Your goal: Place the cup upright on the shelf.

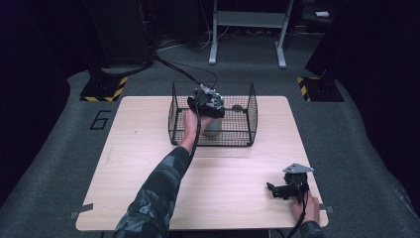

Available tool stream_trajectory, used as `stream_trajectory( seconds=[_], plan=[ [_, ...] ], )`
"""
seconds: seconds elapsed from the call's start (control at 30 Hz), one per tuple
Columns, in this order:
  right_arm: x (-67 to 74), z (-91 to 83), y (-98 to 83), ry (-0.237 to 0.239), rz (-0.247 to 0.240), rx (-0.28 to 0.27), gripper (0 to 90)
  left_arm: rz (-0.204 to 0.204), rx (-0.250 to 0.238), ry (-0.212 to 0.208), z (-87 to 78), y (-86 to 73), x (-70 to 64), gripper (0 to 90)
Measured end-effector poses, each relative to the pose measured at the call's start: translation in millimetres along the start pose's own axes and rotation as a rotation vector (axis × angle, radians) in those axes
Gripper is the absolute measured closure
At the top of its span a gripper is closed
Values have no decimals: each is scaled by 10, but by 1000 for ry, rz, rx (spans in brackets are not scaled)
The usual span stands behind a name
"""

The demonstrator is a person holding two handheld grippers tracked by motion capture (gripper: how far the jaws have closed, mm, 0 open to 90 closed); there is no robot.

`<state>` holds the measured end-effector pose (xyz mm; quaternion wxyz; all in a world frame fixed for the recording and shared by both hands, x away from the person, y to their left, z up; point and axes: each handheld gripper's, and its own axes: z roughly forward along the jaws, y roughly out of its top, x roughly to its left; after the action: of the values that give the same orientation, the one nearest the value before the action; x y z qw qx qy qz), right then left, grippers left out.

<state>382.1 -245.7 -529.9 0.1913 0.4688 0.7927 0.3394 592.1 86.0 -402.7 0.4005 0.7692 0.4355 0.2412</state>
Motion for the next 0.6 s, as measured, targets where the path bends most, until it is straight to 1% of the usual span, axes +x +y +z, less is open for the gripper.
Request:
stream_trajectory(
  seconds=[0.03,0.1,0.17,0.2,0.23,0.27,0.4,0.43,0.47,0.5,0.6],
  plan=[
    [0,0,0,1,-1,0,0,22,23,-13,-33,15,13,1],
    [0,-1,0,1,0,1,0,18,28,-13,-62,23,8,0],
    [0,-1,0,1,0,1,0,24,37,-20,-91,28,18,0],
    [0,-1,0,1,0,1,0,26,38,-23,-130,34,22,0],
    [-1,0,0,0,-2,0,0,22,27,-22,-182,38,17,0],
    [-1,1,0,0,-2,-1,0,32,38,-23,-226,40,25,0],
    [-1,0,0,0,-3,1,0,31,52,-36,-362,23,40,1],
    [-11,-1,-3,-5,-18,5,0,29,60,-41,-397,18,48,1],
    [-7,1,-2,-6,-13,4,0,17,50,-39,-429,7,51,1],
    [-9,0,-2,-5,-15,5,0,21,53,-43,-468,2,64,1],
    [-8,0,-2,-5,-15,5,0,9,41,-50,-591,-18,96,1]
  ],
)
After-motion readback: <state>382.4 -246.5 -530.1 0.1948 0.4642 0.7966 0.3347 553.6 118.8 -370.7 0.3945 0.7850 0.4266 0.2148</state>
